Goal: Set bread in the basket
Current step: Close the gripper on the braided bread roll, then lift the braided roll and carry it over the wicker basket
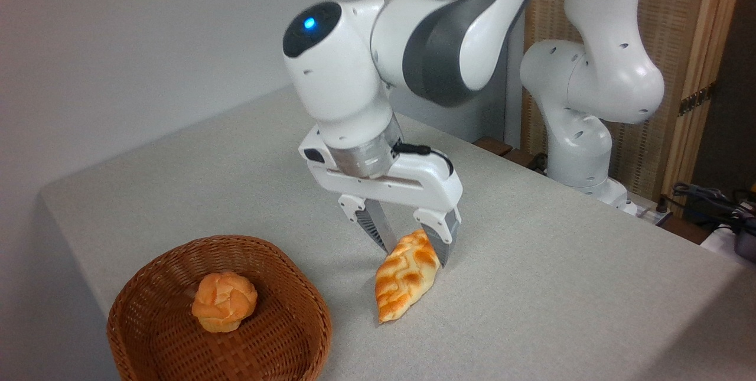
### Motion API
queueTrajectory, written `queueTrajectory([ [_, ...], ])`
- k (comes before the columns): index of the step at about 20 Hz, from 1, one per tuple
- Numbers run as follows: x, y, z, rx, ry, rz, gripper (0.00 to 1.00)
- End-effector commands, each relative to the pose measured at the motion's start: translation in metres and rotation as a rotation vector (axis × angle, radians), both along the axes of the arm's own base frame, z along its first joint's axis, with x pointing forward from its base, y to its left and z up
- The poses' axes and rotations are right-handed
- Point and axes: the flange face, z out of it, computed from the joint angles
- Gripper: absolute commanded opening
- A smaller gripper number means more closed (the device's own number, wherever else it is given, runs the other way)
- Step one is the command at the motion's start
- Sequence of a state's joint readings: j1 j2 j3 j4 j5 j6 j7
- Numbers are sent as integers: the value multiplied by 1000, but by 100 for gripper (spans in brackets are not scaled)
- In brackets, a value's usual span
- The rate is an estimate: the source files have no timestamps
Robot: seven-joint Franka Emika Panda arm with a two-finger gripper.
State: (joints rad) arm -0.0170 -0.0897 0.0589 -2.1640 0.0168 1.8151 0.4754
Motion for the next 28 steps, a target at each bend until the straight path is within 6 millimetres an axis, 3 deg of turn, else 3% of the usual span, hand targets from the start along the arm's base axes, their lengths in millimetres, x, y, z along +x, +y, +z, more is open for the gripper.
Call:
queueTrajectory([
  [1, -5, -10, -7, 0, -45, 2, 100],
  [3, -5, -9, -9, 0, -48, 2, 98],
  [4, -5, -10, -10, 0, -49, 0, 91],
  [5, -5, -10, -11, 0, -51, -1, 68],
  [6, -5, -10, -11, -1, -52, -6, 56],
  [7, -5, -9, -12, -2, -49, -9, 36],
  [10, -5, -10, -13, -4, -46, -16, 25],
  [22, -3, -15, -7, -8, -48, -45, 8],
  [25, 14, -18, 23, -14, -80, -51, 8],
  [28, 51, -39, 74, -15, -121, -140, 8],
])
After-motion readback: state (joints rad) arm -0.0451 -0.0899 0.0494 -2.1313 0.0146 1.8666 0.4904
